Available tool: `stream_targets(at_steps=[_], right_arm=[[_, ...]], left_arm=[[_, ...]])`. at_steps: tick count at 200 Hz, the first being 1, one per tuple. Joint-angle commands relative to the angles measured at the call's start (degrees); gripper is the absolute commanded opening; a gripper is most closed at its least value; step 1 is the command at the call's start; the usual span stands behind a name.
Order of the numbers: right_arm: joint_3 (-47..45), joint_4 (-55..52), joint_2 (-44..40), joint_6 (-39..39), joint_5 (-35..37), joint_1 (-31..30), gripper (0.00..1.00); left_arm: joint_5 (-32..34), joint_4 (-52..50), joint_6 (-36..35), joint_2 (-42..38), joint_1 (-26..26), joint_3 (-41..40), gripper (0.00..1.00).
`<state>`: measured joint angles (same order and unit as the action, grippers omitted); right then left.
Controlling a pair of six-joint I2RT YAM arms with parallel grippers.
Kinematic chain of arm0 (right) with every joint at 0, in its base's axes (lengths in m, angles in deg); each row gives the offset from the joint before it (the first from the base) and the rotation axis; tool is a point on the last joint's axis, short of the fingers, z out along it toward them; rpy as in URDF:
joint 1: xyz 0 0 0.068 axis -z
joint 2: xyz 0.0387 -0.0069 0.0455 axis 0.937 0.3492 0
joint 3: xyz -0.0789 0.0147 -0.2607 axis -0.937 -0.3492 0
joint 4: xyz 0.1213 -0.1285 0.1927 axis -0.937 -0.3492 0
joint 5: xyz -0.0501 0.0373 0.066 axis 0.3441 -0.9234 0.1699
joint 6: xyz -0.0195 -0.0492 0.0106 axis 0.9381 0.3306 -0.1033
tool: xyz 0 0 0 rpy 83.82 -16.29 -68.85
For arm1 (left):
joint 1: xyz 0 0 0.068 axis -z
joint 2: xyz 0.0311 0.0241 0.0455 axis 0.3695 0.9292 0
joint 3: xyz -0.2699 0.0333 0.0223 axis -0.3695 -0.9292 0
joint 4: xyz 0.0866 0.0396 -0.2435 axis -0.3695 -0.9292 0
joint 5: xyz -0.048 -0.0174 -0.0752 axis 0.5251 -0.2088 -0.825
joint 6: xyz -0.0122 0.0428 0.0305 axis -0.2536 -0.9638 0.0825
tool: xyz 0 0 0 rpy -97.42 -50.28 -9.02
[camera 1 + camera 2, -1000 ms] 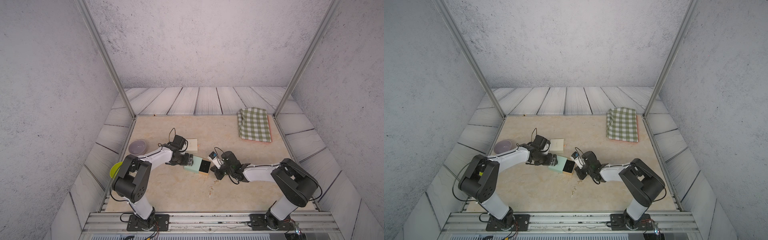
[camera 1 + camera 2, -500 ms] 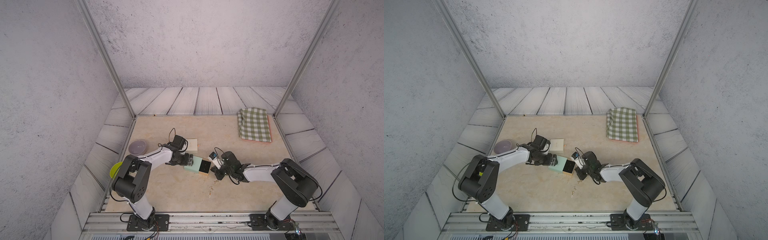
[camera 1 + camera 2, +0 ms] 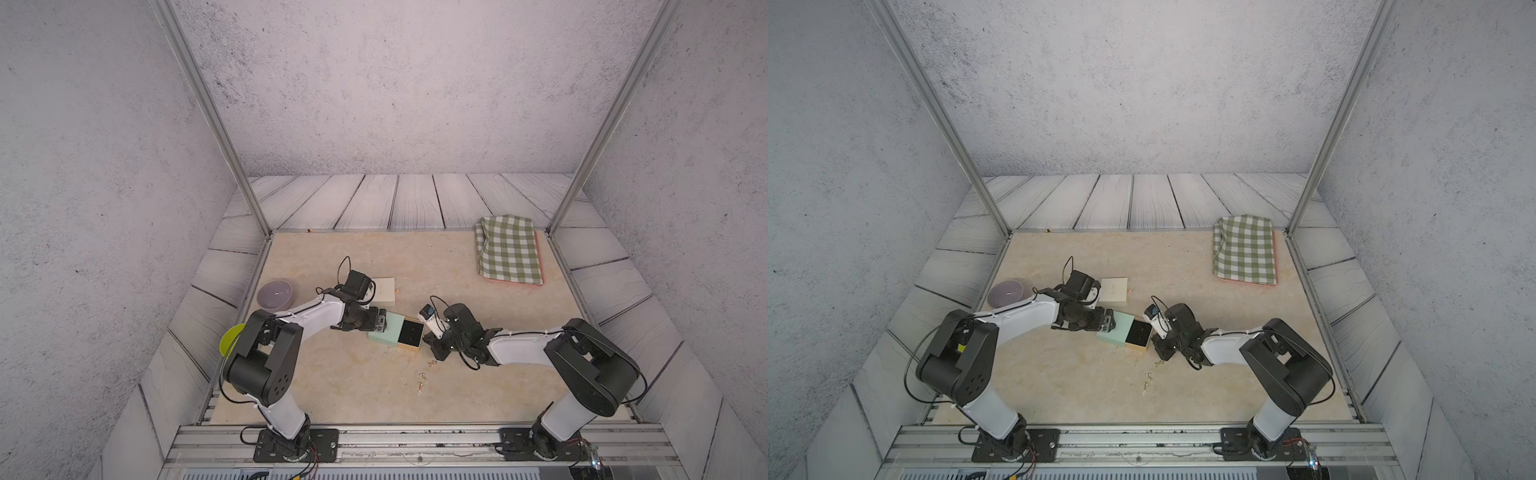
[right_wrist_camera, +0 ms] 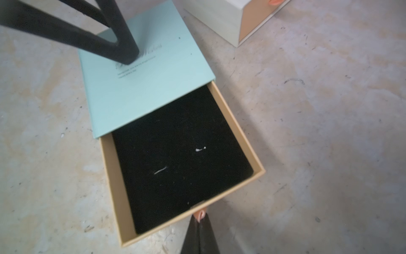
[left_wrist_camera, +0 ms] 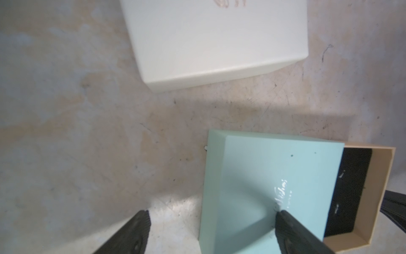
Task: Place the earrings into the drawer-style jewelry box
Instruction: Open the drawer in the jewelry box.
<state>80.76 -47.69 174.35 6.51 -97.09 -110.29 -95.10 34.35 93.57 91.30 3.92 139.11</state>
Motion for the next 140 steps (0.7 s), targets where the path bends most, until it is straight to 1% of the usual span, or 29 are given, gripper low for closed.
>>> stream_targets(at_steps=[1,11,17,33,44,70,95,116,140], right_arm=[[0.8,-2.1,-0.2,-0.2,-1.3,0.3,0.14],[1.8,-3.2,0.1,-0.4,-2.2,0.2,0.32],[2.3,-4.0,0.2,-0.8,-2.4,0.2,0.39],[2.3,-5.2,-0.9,-1.6,-2.0,0.3,0.53],[1.9,-6.3,-2.7,-2.2,-1.3,0.3,0.58],[1.2,-12.3,-8.8,-3.8,-0.5,0.2,0.61],[-0.2,-18.1,-16.0,-5.5,0.2,0.2,0.6],[0.3,-18.9,-19.2,-12.4,2.6,0.2,0.6],[5.5,-22.0,-16.6,-22.0,3.5,0.3,0.59]], left_arm=[[2.9,-1.8,-0.1,1.3,-0.6,-2.1,0.92],[2.2,-1.4,0.2,1.0,-0.5,-2.2,0.92],[1.7,-1.1,0.4,0.6,-0.4,-2.3,0.92],[0.7,-0.7,0.9,-0.4,-0.1,-2.4,0.92],[0.4,-0.9,1.2,-1.2,0.0,-2.3,0.92],[0.2,-1.8,1.8,-3.9,-0.1,-2.3,0.93],[1.4,-2.2,2.0,-7.2,0.1,-3.3,0.93],[-0.5,0.5,2.9,-8.8,0.1,-5.1,0.94],[-6.3,3.7,4.9,-8.0,0.1,-5.7,0.94]])
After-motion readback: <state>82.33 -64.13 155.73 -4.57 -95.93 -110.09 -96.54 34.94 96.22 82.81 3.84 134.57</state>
